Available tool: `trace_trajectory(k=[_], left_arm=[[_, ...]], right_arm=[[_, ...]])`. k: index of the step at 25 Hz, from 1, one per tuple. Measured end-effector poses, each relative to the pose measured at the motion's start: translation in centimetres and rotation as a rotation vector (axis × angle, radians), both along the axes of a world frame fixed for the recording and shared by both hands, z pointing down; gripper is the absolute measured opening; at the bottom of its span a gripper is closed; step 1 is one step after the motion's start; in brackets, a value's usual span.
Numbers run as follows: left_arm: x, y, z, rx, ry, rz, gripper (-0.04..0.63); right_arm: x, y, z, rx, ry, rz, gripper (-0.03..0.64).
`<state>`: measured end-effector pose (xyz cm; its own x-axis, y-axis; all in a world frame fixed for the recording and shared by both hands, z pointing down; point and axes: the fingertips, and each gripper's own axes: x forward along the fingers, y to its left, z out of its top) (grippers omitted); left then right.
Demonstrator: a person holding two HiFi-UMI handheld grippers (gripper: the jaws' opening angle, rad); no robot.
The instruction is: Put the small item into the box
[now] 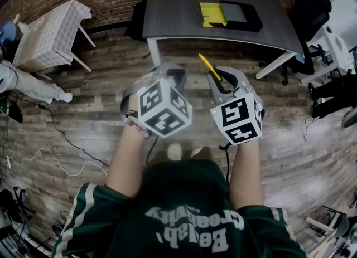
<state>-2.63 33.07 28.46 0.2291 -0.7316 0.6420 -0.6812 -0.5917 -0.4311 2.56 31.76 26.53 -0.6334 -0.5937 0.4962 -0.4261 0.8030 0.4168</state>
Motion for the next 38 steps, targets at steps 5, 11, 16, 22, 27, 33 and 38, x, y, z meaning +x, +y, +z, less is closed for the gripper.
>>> trace_trajectory(k=[5, 11, 16, 22, 27, 33, 38], left_arm=[[-0.5, -0.2, 0.3, 0.001, 0.003, 0.011, 0.003], [0.0, -1.3, 0.8, -0.003, 0.010, 0.037, 0.003], [0.1, -2.4, 1.2, -0.003, 0.009, 0.050, 0.003], [0.6, -3.2, 1.1, 0.013, 0.026, 0.072, 0.003], [0.6, -3.5, 1.1, 0.017, 0.043, 0.070, 0.003], [-0.1, -4.4, 1.1, 0.017, 0.033, 0.066, 0.003], [-0.6, -6.0, 0.9, 0.028, 0.025, 0.059, 0.003]], right_arm=[[-0.3, 0.2, 0.5, -0.019, -0.012, 0.008, 0.049], [0.2, -1.0, 0.6, -0.021, -0.022, 0.033, 0.049], [0.2, -2.1, 0.7, -0.007, -0.020, 0.041, 0.049], [0.1, -2.5, 0.7, 0.009, -0.010, 0.047, 0.049], [0.2, -2.9, 0.7, 0.012, -0.003, 0.042, 0.050], [-0.7, -3.8, 0.6, 0.020, 0.003, 0.019, 0.049], [-1.0, -5.7, 0.4, 0.031, 0.002, 0.018, 0.049]])
